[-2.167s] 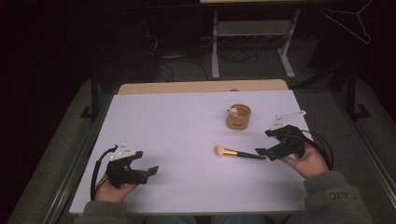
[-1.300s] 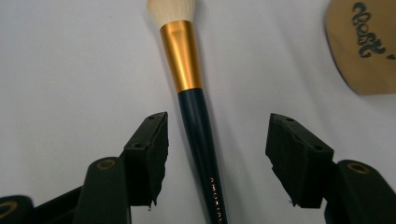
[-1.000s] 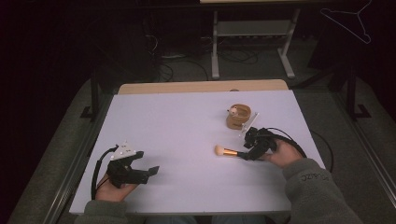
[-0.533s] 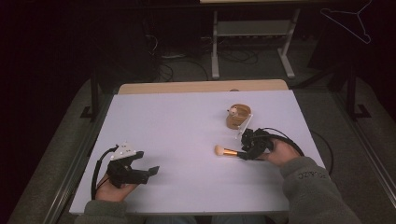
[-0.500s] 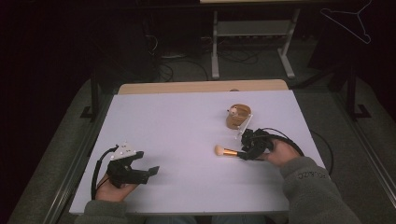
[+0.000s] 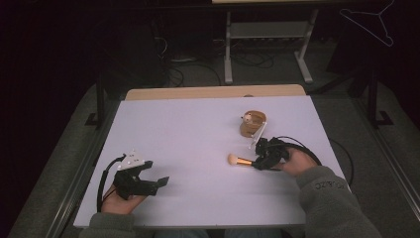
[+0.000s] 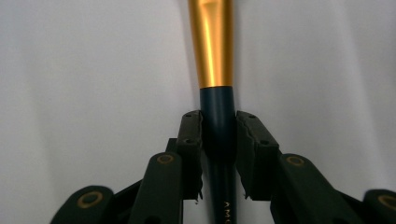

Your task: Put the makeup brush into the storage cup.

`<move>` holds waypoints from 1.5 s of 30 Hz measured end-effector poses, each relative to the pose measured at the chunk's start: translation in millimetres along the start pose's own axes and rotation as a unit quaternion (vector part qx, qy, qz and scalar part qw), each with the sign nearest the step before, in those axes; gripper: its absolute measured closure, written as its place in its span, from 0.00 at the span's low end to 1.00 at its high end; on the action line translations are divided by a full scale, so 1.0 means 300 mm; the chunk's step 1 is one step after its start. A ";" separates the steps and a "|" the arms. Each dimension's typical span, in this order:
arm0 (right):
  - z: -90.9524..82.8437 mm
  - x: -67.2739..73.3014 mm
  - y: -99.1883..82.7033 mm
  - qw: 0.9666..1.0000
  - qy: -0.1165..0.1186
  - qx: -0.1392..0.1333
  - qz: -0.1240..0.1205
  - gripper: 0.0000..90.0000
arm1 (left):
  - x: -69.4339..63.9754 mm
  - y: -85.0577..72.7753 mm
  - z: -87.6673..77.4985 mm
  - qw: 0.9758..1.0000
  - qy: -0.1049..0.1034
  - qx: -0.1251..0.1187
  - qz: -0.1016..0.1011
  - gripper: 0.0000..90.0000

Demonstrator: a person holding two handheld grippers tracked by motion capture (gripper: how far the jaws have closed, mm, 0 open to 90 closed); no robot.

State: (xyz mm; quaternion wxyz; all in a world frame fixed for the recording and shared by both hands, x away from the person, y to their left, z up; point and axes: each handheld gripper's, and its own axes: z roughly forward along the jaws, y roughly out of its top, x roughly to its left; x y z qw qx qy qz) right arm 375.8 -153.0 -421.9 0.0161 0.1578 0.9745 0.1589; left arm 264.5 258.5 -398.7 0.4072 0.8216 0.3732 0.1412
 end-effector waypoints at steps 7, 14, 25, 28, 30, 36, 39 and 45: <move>0.000 -0.009 -0.003 1.000 0.007 -0.003 0.004 0.81 | 0.001 -0.001 0.001 1.000 -0.001 0.000 0.000 0.18; -0.002 -0.010 -0.006 1.000 0.008 -0.005 0.010 0.82 | 0.001 -0.001 0.002 1.000 -0.001 0.001 -0.001 0.18; -0.037 -0.003 -0.034 0.997 0.018 -0.065 0.024 0.82 | -0.001 0.002 0.003 1.000 -0.004 0.004 0.003 0.18; -0.057 0.005 -0.051 0.995 0.014 -0.091 0.028 0.82 | -0.005 0.004 0.008 1.000 -0.006 -0.002 -0.003 0.18; -0.072 0.014 -0.060 0.993 0.013 -0.113 0.033 0.82 | -0.010 0.009 0.015 1.000 -0.012 -0.003 -0.003 0.18; -0.122 0.059 -0.083 0.985 0.002 -0.168 0.038 0.82 | -0.038 0.047 0.020 0.999 -0.032 -0.012 0.004 0.19; -0.148 0.086 -0.084 0.979 0.002 -0.199 0.038 0.82 | -0.056 0.080 0.028 0.998 -0.051 -0.026 0.006 0.22; -0.197 0.141 -0.062 0.965 0.011 -0.257 0.045 0.82 | -0.096 0.144 0.057 0.996 -0.080 -0.031 0.016 0.26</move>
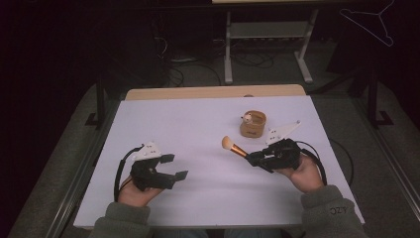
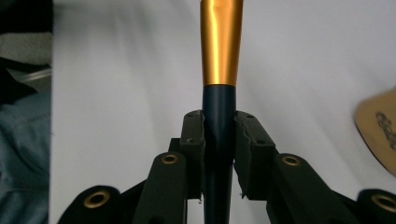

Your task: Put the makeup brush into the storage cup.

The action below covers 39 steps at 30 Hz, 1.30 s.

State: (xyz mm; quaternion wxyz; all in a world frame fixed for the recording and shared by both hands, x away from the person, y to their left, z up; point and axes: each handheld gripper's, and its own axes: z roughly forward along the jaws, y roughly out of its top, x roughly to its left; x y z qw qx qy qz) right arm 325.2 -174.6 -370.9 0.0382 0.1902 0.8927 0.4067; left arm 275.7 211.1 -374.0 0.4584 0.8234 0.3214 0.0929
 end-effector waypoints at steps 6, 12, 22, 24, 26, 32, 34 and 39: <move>0.004 0.060 0.035 0.999 0.013 -0.047 -0.007 0.82 | -0.063 0.087 0.085 0.998 -0.059 -0.002 0.023 0.31; 0.052 0.112 0.060 0.998 0.024 -0.063 -0.017 0.82 | -0.097 0.093 0.122 0.995 -0.090 0.003 0.035 0.39; 0.149 0.183 0.075 0.997 0.021 -0.068 -0.030 0.81 | -0.098 0.072 0.129 0.993 -0.120 -0.011 0.005 0.47; 0.158 0.189 0.073 0.997 0.020 -0.064 -0.035 0.82 | -0.096 0.069 0.133 0.992 -0.122 -0.010 -0.002 0.49; 0.168 0.198 0.072 0.997 0.016 -0.064 -0.042 0.81 | -0.095 0.066 0.135 0.992 -0.125 -0.010 -0.008 0.50; 0.190 0.222 0.073 0.997 0.017 -0.055 -0.058 0.82 | -0.084 0.057 0.139 0.990 -0.141 -0.011 -0.013 0.61; 0.201 0.231 0.074 0.996 0.014 -0.048 -0.068 0.82 | -0.081 0.058 0.135 0.989 -0.147 -0.017 -0.018 0.65; 0.209 0.247 0.080 0.996 0.009 -0.040 -0.083 0.82 | -0.075 0.057 0.128 0.988 -0.154 -0.019 -0.017 0.73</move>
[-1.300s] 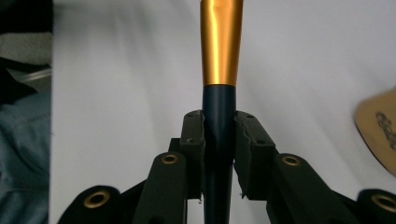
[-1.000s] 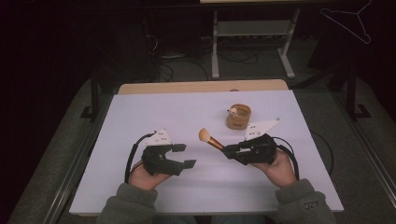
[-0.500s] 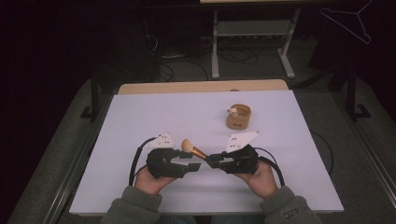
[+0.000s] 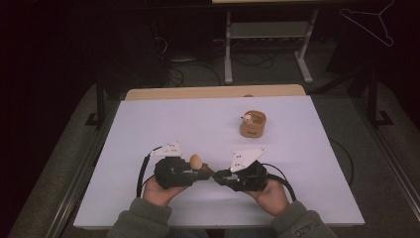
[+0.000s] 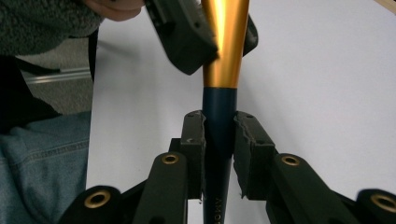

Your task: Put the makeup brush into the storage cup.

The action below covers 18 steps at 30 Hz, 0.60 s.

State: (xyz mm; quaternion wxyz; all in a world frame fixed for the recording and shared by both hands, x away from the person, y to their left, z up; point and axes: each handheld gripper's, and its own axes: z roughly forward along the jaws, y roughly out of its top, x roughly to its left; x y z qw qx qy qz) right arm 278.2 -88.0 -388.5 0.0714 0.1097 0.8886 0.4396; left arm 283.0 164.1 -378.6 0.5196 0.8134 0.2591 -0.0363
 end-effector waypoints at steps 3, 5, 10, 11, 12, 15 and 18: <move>0.009 0.015 0.007 1.000 -0.009 0.009 -0.015 0.82 | 0.001 -0.001 -0.002 1.000 -0.013 -0.002 -0.008 0.79; 0.010 0.019 0.009 1.000 -0.011 0.010 -0.017 0.82 | -0.003 -0.001 -0.003 1.000 -0.012 -0.003 -0.001 0.79; 0.013 0.023 0.014 1.000 -0.011 0.012 -0.024 0.81 | -0.016 0.008 -0.008 1.000 -0.009 0.004 0.006 0.80; 0.013 0.023 0.014 1.000 -0.011 0.012 -0.024 0.81 | -0.016 0.008 -0.008 1.000 -0.009 0.004 0.006 0.80; 0.014 0.019 0.013 1.000 -0.005 0.011 -0.023 0.80 | -0.020 0.012 -0.009 1.000 -0.008 0.007 0.010 0.80; 0.008 0.025 0.028 1.000 0.001 0.015 -0.016 0.70 | -0.034 0.023 -0.014 0.999 0.005 0.019 0.028 0.80; 0.004 0.025 0.038 1.000 -0.002 0.016 -0.023 0.70 | -0.042 0.031 -0.017 0.999 0.008 0.025 0.037 0.80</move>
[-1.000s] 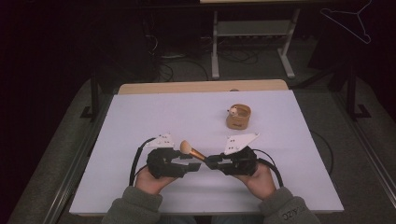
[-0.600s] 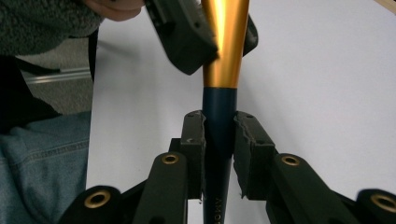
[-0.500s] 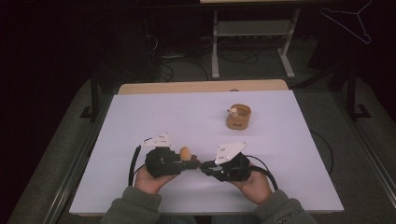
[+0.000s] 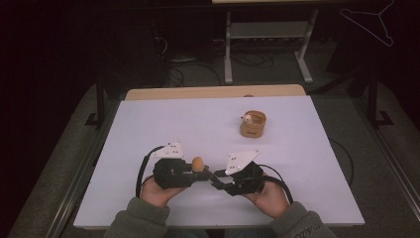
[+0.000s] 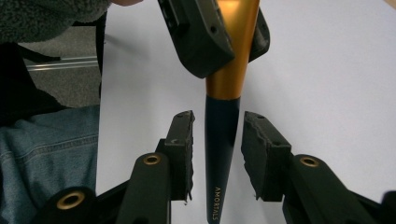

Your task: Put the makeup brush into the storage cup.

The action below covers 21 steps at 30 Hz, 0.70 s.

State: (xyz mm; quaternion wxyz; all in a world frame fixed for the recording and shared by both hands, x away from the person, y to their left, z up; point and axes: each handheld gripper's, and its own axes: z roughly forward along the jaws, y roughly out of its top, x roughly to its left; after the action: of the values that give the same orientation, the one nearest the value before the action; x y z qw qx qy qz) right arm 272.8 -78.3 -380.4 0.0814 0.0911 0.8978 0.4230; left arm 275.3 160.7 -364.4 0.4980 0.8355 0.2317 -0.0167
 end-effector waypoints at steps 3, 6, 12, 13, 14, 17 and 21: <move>0.002 0.007 0.006 1.000 0.000 0.008 0.012 0.70 | -0.011 0.007 0.005 1.000 0.005 0.012 0.011 0.80; 0.018 0.012 0.010 1.000 0.000 0.016 0.003 0.73 | -0.022 0.012 0.015 1.000 -0.001 0.020 0.017 0.80; 0.033 0.016 0.009 1.000 0.008 0.022 0.000 0.81 | -0.033 0.013 0.025 0.999 0.002 0.033 0.026 0.80; 0.033 0.013 0.007 1.000 0.011 0.020 0.000 0.81 | -0.032 0.014 0.024 0.999 0.000 0.033 0.025 0.80; 0.032 0.013 0.005 1.000 0.012 0.018 0.006 0.81 | -0.030 0.013 0.025 0.999 -0.001 0.031 0.022 0.80; 0.031 0.011 0.001 1.000 0.019 0.012 0.021 0.81 | -0.027 0.011 0.023 0.999 0.001 0.027 0.024 0.77; 0.030 -0.007 -0.016 0.999 0.019 0.008 0.035 0.81 | -0.022 0.011 0.014 0.999 0.008 0.028 0.027 0.70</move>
State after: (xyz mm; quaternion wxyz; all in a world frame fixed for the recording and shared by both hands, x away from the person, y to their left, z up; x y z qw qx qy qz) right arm 276.2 -75.2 -389.7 0.0489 0.1153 0.8986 0.4204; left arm 271.7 153.6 -362.1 0.4729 0.8551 0.2125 -0.0026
